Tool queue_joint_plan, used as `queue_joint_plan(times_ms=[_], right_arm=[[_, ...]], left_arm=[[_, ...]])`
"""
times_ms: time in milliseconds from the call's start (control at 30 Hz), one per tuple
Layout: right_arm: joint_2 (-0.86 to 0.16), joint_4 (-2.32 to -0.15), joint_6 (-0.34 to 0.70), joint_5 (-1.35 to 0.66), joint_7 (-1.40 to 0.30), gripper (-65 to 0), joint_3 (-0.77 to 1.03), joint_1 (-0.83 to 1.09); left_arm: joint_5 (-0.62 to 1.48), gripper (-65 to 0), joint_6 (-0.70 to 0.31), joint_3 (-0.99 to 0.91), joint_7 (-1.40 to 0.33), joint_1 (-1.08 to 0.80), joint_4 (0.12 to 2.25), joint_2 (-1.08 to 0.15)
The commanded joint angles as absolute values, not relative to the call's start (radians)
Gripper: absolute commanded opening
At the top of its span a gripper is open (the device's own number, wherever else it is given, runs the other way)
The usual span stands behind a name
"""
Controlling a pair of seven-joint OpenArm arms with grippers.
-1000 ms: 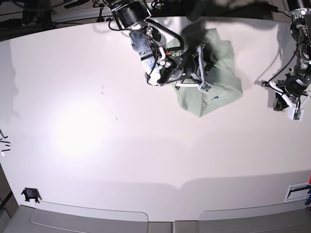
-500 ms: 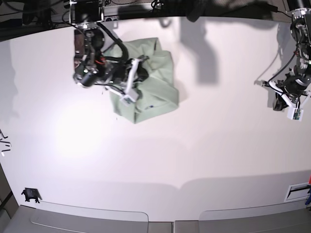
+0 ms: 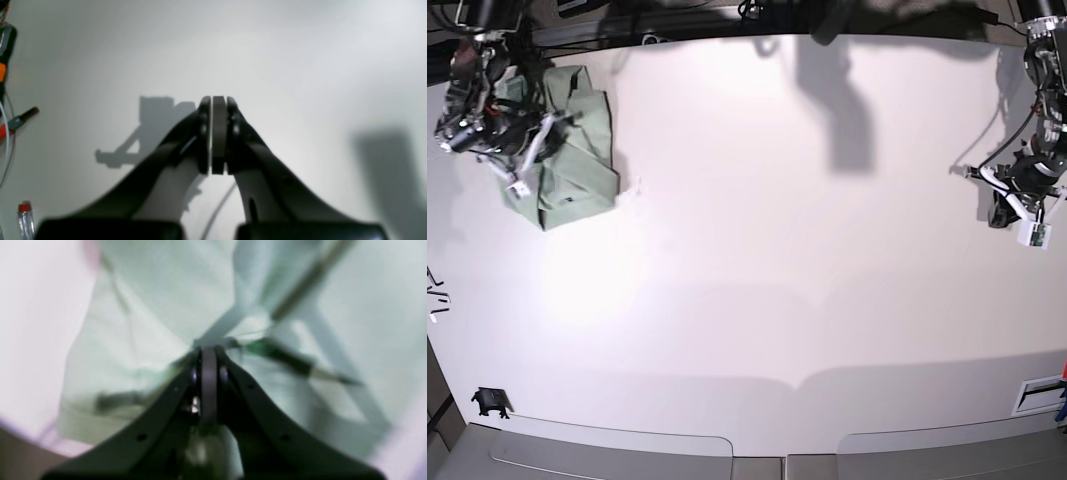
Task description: Fold the T-shirt properly
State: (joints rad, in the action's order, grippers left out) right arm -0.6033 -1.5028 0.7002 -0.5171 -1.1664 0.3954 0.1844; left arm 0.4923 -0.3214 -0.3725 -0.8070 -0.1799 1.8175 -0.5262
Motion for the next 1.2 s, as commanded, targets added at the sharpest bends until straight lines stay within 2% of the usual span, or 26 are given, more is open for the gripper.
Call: queue_joint_plan(times_ms=[0, 233, 333, 500, 700, 800, 900, 1033, 1167], right_arm=[[-0.636, -1.506, 0.698, -0.526, -1.135, -65.0, 0.429, 0.171], [-0.669, -1.357, 0.634, -0.362, -1.012, -65.0, 0.559, 0.143], [-0.68, -1.314, 0.627, -0.383, -0.988, -65.0, 0.593, 0.128], [-0.711, -1.349, 0.63, -0.657, -1.037, -65.0, 0.693, 0.089], [-0.706, -1.494, 0.698, -1.091, -1.237, -65.0, 0.878, 0.046], [-0.706, -1.548, 0.698, -1.293, -1.373, -65.0, 0.936, 0.083], [-0.702, -1.592, 0.698, -1.482, -1.396, -65.0, 0.968, 0.159], [-0.651, -1.671, 0.698, -1.484, -1.396, -65.0, 0.987, 0.26], [-0.557, -1.801, 0.698, -1.484, -1.396, -65.0, 0.987, 0.372]], left_arm=[[0.498, -65.0, -0.321, -0.381, -0.78, -0.169, 1.834, -0.544], [0.498, -65.0, -0.321, -0.381, -0.771, -0.169, 1.834, -0.544], [0.498, -65.0, -0.321, -0.381, -0.76, -0.168, 1.834, -0.544], [0.498, -65.0, -0.321, -0.381, -0.751, -0.165, 1.836, -0.55], [0.553, -65.0, -0.325, -0.428, -0.825, -0.18, 1.923, -0.552], [0.552, -65.0, -0.33, -0.469, -0.845, -0.239, 2.023, -0.551], [0.551, -65.0, -0.329, -0.511, -0.845, -0.353, 2.128, -0.548], [0.551, -65.0, -0.329, -0.546, -0.845, -0.528, 2.26, -0.516], [0.559, -65.0, -0.329, -0.549, -0.849, -0.688, 2.356, -0.455]])
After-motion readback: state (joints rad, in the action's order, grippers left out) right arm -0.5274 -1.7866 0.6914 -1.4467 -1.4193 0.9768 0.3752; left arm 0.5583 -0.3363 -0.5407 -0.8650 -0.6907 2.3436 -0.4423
